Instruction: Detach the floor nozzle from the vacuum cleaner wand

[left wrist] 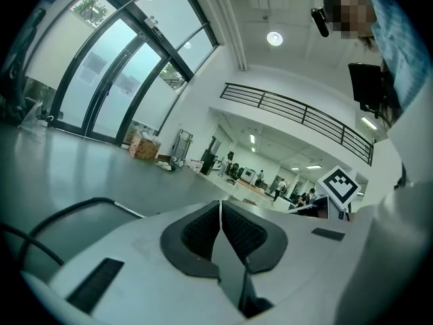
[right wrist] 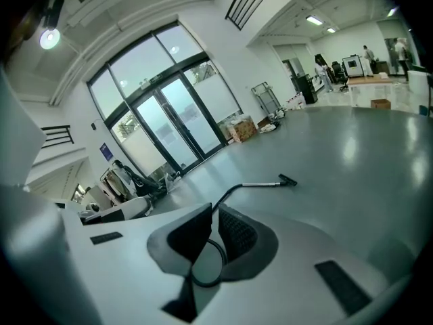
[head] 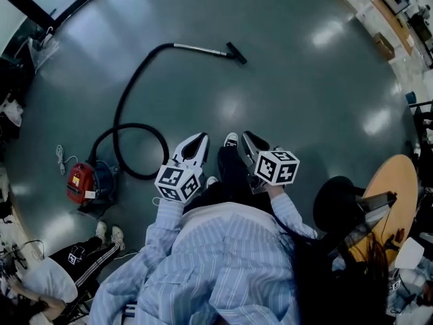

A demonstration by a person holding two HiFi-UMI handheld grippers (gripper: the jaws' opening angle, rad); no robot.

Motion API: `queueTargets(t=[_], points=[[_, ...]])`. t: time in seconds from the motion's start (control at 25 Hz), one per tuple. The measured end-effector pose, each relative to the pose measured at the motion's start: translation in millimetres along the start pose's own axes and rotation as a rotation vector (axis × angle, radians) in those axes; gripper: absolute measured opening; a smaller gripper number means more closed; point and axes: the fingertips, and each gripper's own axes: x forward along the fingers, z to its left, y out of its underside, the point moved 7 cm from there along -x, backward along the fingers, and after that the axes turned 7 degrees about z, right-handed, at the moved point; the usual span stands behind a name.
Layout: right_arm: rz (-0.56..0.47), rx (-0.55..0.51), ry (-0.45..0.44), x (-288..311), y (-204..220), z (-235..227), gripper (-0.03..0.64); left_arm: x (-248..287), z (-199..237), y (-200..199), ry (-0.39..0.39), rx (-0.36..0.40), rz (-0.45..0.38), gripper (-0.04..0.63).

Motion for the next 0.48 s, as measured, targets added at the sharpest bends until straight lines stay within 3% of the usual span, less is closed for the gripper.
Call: queueTargets(t=[0.24, 0.48], points=[[0.001, -0.079, -0.038, 42.6, -76.0, -23.4, 0.034, 63.4, 34.0, -52.3, -0.054, -0.016, -0.021, 0.014], [-0.003, -0.075, -0.062, 66.2, -146.7, -67.6, 0.034, 147.8, 35.2, -99.7, -0.007, -0.013, -0.002, 0.014]])
